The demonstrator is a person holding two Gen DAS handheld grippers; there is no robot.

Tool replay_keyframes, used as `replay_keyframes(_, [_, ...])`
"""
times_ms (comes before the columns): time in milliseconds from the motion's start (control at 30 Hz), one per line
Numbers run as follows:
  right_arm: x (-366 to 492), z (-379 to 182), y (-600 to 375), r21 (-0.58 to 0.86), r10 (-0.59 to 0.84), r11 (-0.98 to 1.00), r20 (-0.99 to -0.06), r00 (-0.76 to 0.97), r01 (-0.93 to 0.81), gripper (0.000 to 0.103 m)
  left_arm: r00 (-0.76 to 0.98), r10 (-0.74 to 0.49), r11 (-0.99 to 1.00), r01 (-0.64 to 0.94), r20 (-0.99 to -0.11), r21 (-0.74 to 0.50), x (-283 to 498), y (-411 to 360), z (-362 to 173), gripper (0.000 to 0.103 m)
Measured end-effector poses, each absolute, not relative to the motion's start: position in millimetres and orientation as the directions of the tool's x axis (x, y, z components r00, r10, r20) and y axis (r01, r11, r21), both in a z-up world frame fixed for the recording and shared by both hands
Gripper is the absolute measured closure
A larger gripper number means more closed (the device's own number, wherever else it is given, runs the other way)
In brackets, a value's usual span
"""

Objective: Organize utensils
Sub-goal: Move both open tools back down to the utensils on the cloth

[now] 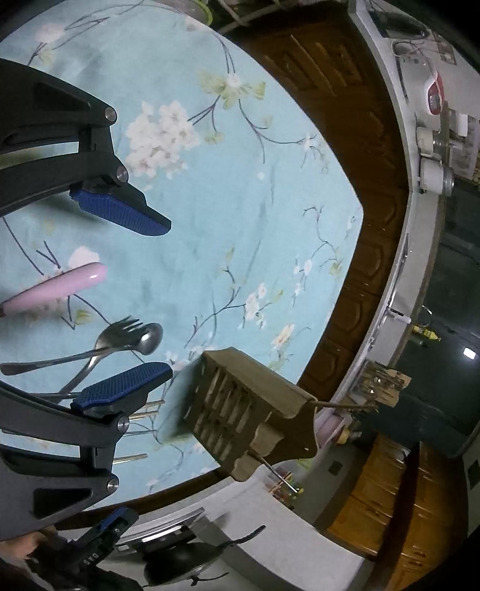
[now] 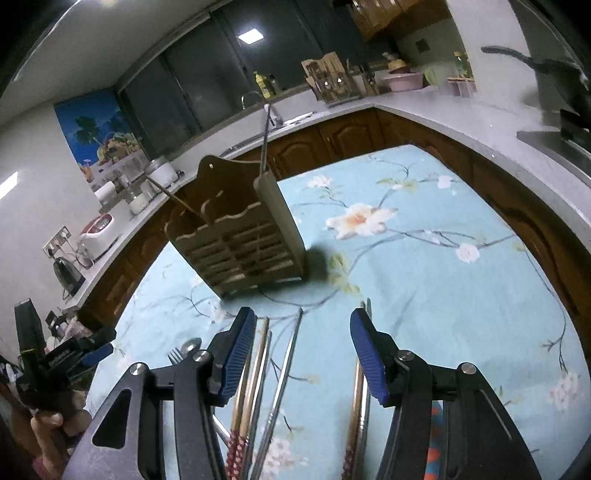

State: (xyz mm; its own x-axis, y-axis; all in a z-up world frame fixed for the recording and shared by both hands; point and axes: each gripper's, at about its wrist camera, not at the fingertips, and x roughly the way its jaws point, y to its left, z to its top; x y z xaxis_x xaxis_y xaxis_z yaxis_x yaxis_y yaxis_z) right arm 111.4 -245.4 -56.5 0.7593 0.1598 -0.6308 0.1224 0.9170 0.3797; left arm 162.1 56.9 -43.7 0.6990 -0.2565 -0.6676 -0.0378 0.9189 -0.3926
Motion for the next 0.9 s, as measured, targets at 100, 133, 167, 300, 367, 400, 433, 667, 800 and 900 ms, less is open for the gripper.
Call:
replay_keyframes(100, [109, -60, -248, 0.377, 0.156, 0.917, -0.639, 0.753, 0.130, 0.047, 0.690, -0.259, 0.922, -0.031, -0.676, -0.385, 164, 53, -42, 0.032])
replay_keyframes(133, [108, -61, -249, 0.379, 0.157, 0.916, -0.640, 0.752, 0.131, 0.047, 0.686, -0.260, 0.925, -0.025, -0.679, -0.380, 165, 51, -42, 0.032])
replay_keyframes(167, [108, -61, -250, 0.379, 0.156, 0.916, -0.641, 0.751, 0.134, 0.047, 0.683, -0.264, 0.926, -0.018, -0.681, -0.377, 166, 49, -42, 0.032])
replay_keyframes(300, [108, -64, -253, 0.364, 0.139, 0.919, -0.654, 0.743, 0.148, 0.047, 0.665, -0.279, 0.930, 0.007, -0.693, -0.367, 173, 39, -46, 0.032])
replay_keyframes(367, [109, -67, -255, 0.359, 0.135, 0.921, -0.663, 0.737, 0.154, 0.047, 0.652, -0.284, 0.933, 0.018, -0.703, -0.360, 178, 35, -49, 0.032])
replay_keyframes(400, [110, -69, -255, 0.355, 0.133, 0.921, -0.670, 0.731, 0.158, 0.047, 0.646, -0.287, 0.934, 0.023, -0.707, -0.358, 181, 32, -50, 0.032])
replay_keyframes(433, [111, -70, -255, 0.353, 0.133, 0.922, -0.674, 0.727, 0.159, 0.048, 0.641, -0.291, 0.934, 0.028, -0.710, -0.357, 184, 29, -51, 0.032])
replay_keyframes(667, [121, -82, -252, 0.323, 0.136, 0.935, -0.711, 0.690, 0.149, 0.071, 0.600, -0.296, 0.944, 0.064, -0.743, -0.324, 206, 7, -62, 0.034])
replay_keyframes(800, [134, -95, -250, 0.296, 0.133, 0.943, -0.752, 0.646, 0.150, 0.082, 0.566, -0.291, 0.950, 0.075, -0.771, -0.303, 221, -3, -71, 0.034])
replay_keyframes(900, [140, -100, -254, 0.290, 0.126, 0.943, -0.764, 0.632, 0.163, 0.084, 0.545, -0.290, 0.952, 0.084, -0.787, -0.293, 234, -12, -77, 0.035])
